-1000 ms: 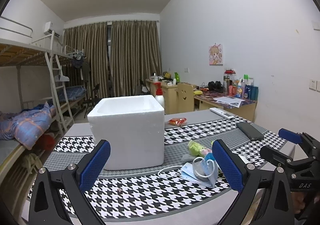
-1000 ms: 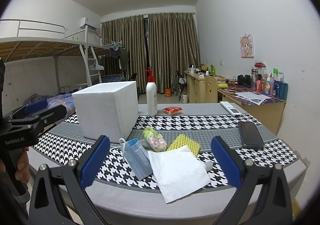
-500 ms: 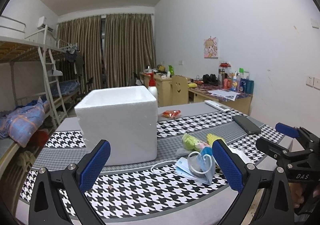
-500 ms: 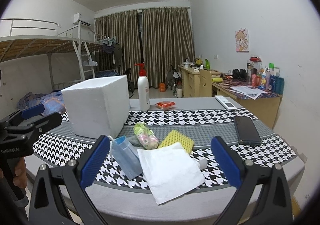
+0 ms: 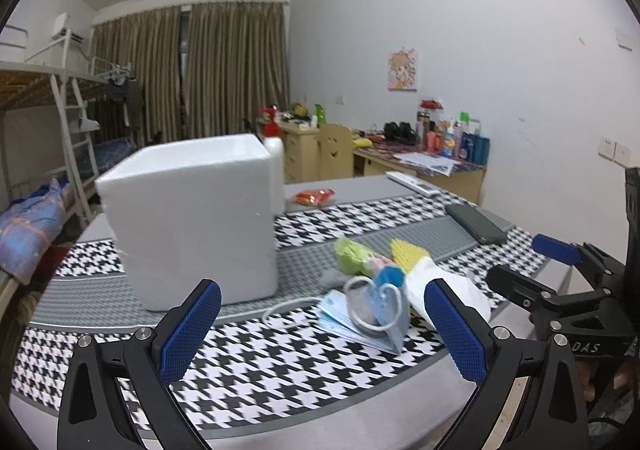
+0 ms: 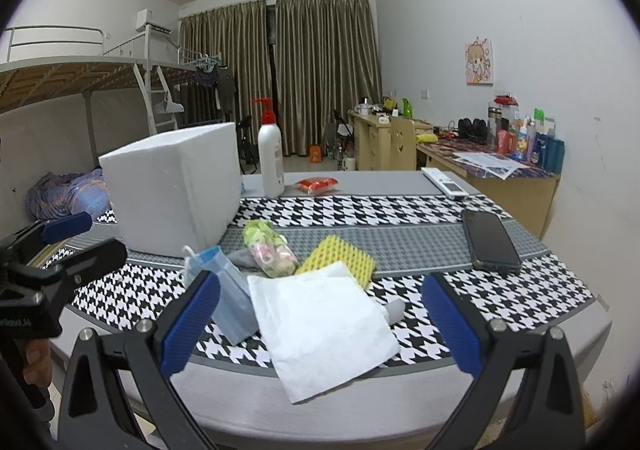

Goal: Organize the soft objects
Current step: 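Move the left tool to the blue face mask while the right tool approaches the white tissue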

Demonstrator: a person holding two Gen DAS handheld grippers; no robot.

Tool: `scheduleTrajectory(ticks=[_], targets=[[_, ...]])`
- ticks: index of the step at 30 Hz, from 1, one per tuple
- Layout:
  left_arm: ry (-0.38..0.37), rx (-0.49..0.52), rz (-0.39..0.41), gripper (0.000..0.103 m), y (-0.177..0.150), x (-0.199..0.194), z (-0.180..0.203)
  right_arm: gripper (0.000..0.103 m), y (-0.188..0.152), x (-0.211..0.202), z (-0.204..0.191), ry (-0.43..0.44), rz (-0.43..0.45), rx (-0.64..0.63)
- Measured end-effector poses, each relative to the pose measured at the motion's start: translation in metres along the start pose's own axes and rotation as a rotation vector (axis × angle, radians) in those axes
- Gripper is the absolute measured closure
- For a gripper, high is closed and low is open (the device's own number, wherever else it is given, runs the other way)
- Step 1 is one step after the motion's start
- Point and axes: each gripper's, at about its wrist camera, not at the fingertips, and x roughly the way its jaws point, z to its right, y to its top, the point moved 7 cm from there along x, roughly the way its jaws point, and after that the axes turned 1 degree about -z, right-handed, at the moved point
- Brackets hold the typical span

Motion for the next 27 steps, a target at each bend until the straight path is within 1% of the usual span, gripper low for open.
scheduleTrajectory(ticks=[10, 14, 27], targets=[[-0.078, -0.001, -0.074, 0.001, -0.013, 0.02, 0.017, 0.001, -0.015, 0.013, 0.011, -0.007, -0.056, 0.015], [-0.079, 0.001, -0.109, 0.001, -0.017, 0.033, 0.02, 0.001, -0.021, 0.018, 0.016, -0.018, -0.078, 0.022], [-0.136, 0.003, -0.205, 0.001, -0.031, 0.074, 0.036, 0.001, -0.031, 0.03, 0.031, -0.024, -0.118, 0.05]])
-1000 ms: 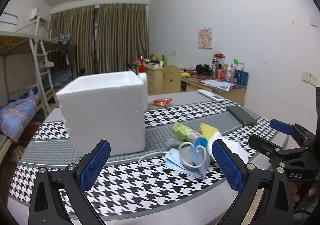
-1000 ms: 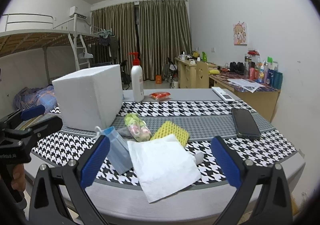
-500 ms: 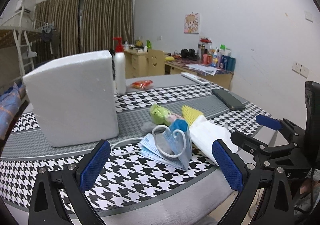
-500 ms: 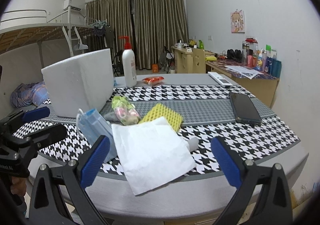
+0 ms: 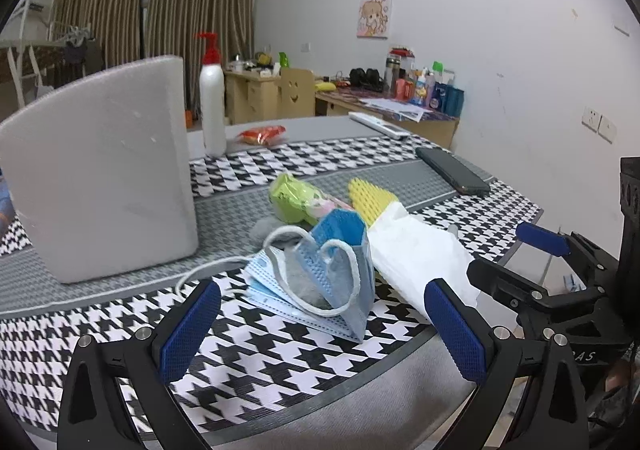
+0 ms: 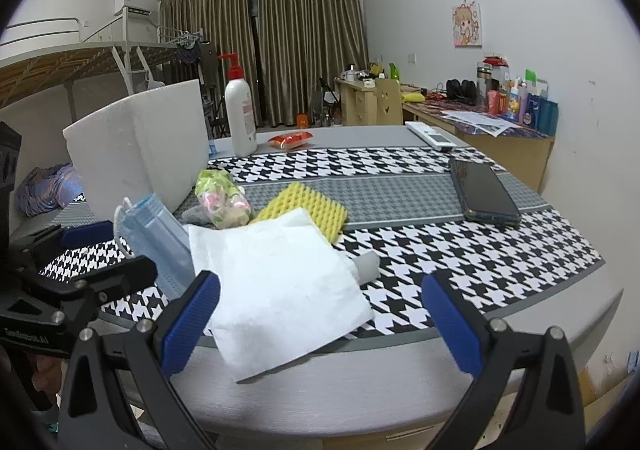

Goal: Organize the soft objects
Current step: 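Move the left tool to the blue face mask while the right tool approaches the white tissue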

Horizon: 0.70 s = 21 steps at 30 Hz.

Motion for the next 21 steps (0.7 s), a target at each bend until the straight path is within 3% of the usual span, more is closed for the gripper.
scheduleTrajectory(ticks=[4, 15, 18, 21], targets=[[-0.012, 0.0, -0.025, 0.003, -0.002, 0.011, 0.002, 0.001, -0.001, 0.003, 0.006, -0.008, -0.006, 0.01], [-0.03, -0.008, -0.062, 0.021, -0.001, 0.026, 0.007, 0.001, -0.005, 0.008, 0.021, -0.022, -0.02, 0.032], [-0.033, -0.017, -0.065, 0.027, -0.002, 0.028, 0.007, 0.001, -0.007, 0.01, 0.021, -0.019, -0.029, 0.031], [-0.044, -0.025, -0.075, 0.041, -0.003, 0.032, 0.008, 0.001, -0.008, 0.01, 0.019, -0.013, -0.03, 0.03]])
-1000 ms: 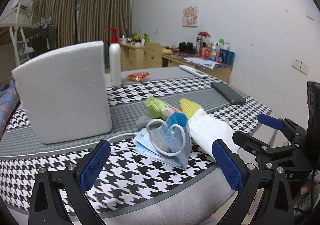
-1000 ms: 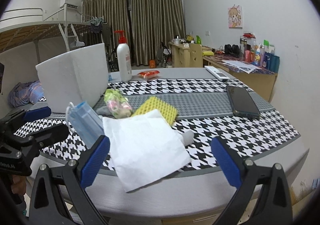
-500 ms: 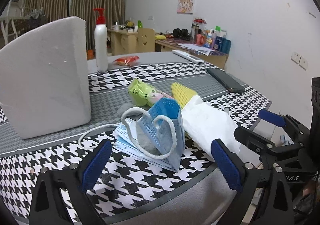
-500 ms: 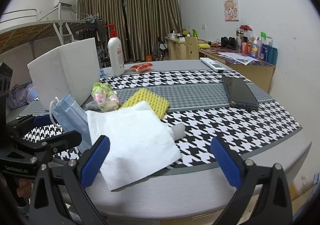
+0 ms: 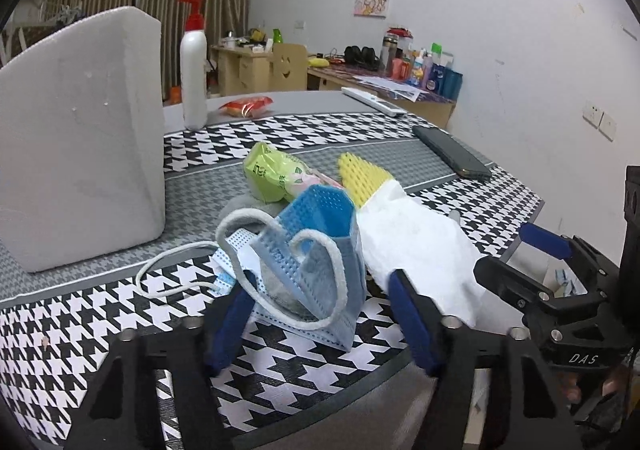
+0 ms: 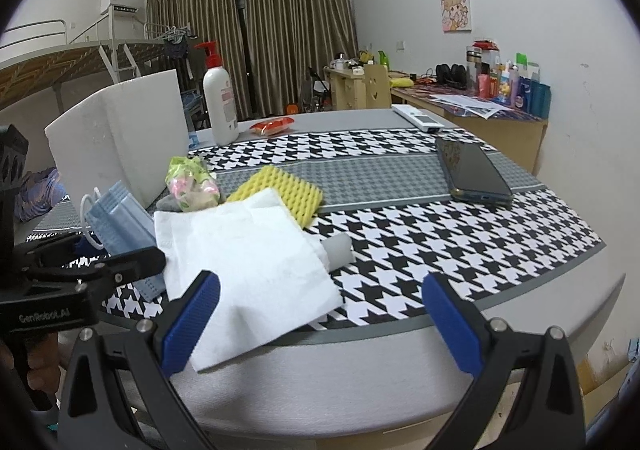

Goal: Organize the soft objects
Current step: 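Move the left tool to the blue face mask while the right tool approaches the white tissue, then close the left gripper on the blue mask while the right gripper closes on the white tissue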

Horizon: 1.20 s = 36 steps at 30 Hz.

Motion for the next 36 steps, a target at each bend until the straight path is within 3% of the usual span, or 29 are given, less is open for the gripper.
scheduleTrajectory(ticks=[2, 11, 24, 28, 36], targets=[[-0.01, -0.008, -0.004, 0.054, -0.001, 0.0, -0.001, 0.001, 0.0, 0.001, -0.003, 0.005, -0.001, -0.004], [-0.025, -0.002, 0.003, 0.073, -0.003, -0.003, 0.0, 0.001, -0.004, 0.009, -0.023, 0.067, -0.024, -0.027], [-0.025, 0.007, -0.011, 0.078, -0.004, 0.002, 0.001, 0.002, -0.006, 0.023, -0.038, 0.108, -0.059, -0.045], [-0.026, 0.007, -0.013, 0.078, -0.005, 0.001, 0.0, 0.011, -0.008, 0.026, -0.04, 0.116, -0.075, -0.049], [-0.024, 0.007, -0.013, 0.079, -0.005, 0.0, 0.0, 0.045, -0.008, 0.024, -0.04, 0.141, -0.08, -0.047]])
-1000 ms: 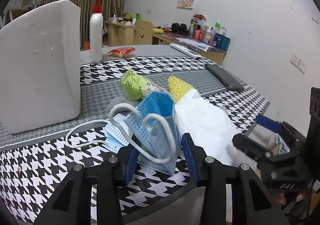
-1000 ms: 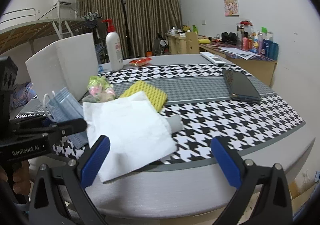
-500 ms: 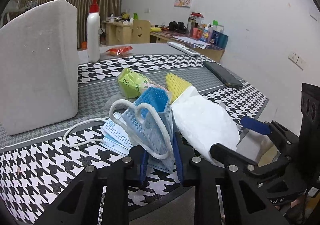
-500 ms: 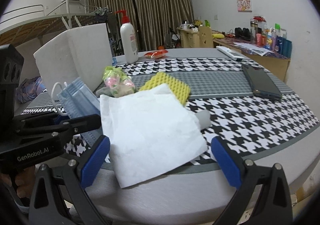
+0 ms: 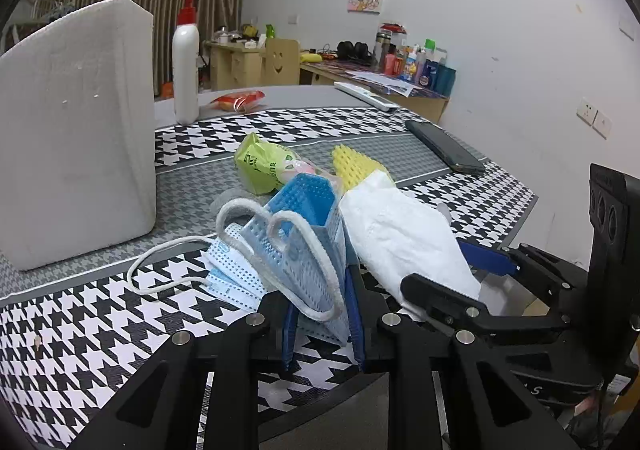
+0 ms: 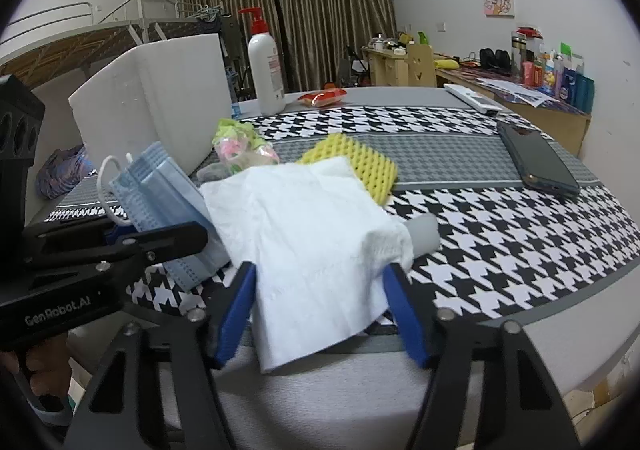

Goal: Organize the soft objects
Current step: 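Close the left gripper on the blue mask while the right gripper closes on the white tissue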

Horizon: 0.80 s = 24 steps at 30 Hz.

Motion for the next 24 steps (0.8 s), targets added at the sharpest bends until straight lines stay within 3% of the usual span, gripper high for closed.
scheduleTrajectory(ticks=[3, 7, 9, 15, 24], targets=[[-0.002, -0.004, 0.0, 0.079, 0.0, -0.001, 0.0, 0.06, 0.002, -0.005, -0.001, -0.005, 0.008, -0.012], [-0.002, -0.005, 0.004, 0.079, 0.001, -0.004, -0.001, 0.061, 0.008, -0.018, 0.003, -0.003, 0.032, -0.002], [-0.001, -0.006, 0.01, 0.082, 0.002, -0.006, -0.001, 0.073, 0.01, -0.023, 0.004, -0.01, 0.047, -0.01], [-0.002, -0.003, 0.025, 0.089, 0.002, -0.013, 0.0, 0.088, 0.012, -0.021, 0.004, 0.003, 0.042, -0.007], [-0.005, -0.005, 0.065, 0.095, 0.007, -0.029, -0.005, 0.093, 0.024, -0.035, -0.002, -0.004, 0.086, -0.025]])
